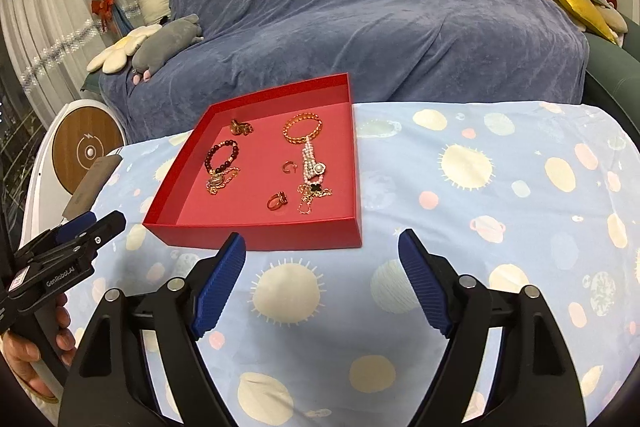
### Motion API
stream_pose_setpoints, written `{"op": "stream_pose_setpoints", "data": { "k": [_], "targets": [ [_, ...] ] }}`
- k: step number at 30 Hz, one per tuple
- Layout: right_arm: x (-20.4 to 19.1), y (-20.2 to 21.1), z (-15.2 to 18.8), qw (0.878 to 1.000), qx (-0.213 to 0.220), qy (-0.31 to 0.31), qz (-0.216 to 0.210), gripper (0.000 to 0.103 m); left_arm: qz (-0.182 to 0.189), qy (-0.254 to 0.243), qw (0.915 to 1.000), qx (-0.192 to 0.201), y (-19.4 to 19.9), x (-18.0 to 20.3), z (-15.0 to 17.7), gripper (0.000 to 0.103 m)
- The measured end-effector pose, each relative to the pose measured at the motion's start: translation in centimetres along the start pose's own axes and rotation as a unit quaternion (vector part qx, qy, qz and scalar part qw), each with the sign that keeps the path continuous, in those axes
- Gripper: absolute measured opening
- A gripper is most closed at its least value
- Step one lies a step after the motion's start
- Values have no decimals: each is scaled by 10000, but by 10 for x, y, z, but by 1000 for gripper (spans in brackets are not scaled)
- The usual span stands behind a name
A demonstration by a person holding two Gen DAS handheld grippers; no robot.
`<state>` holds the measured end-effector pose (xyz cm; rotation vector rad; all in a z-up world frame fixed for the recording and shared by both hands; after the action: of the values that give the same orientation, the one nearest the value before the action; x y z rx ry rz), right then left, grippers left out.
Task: Organize jewelry
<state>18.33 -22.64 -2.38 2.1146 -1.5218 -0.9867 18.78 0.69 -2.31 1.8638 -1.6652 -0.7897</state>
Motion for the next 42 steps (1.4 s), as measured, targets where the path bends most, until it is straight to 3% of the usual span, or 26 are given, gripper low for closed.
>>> {"op": "stream_pose_setpoints", "data": {
  "k": [7, 10, 15, 28, 42],
  "targets": [
    [-5, -9, 15, 9992, -113, 305, 252, 89, -14, -73, 9999, -97, -7, 11, 8, 84],
    [-13, -16, 20, 9977, -81, 566, 357, 97, -134, -46, 9997, -178, -15, 10, 13, 87],
    [-20, -26, 30, 9971, -318, 634, 286, 98, -98, -30, 9991, -418, -24, 13, 23, 87],
    [-18, -10, 23, 9993, 43, 314, 210, 98, -124, -115, 9997, -174, -10, 21, 21, 87],
    [-27, -11, 25, 9981, 79, 550, 257, 98, -174, -153, 9997, -88, -6, 25, 21, 87]
  ]
}}
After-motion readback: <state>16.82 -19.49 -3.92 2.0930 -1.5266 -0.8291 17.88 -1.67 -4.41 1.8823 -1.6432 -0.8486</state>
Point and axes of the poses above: each gripper's, at about its wrist camera, not at the fingertips, and y roughly against the way its jaws point, x to its right, z to its underside, the point moved 7 cm from there along -y, roughly the way its jaws point, and after that the axes turned 11 degrees about -z, right-handed, at the moved point
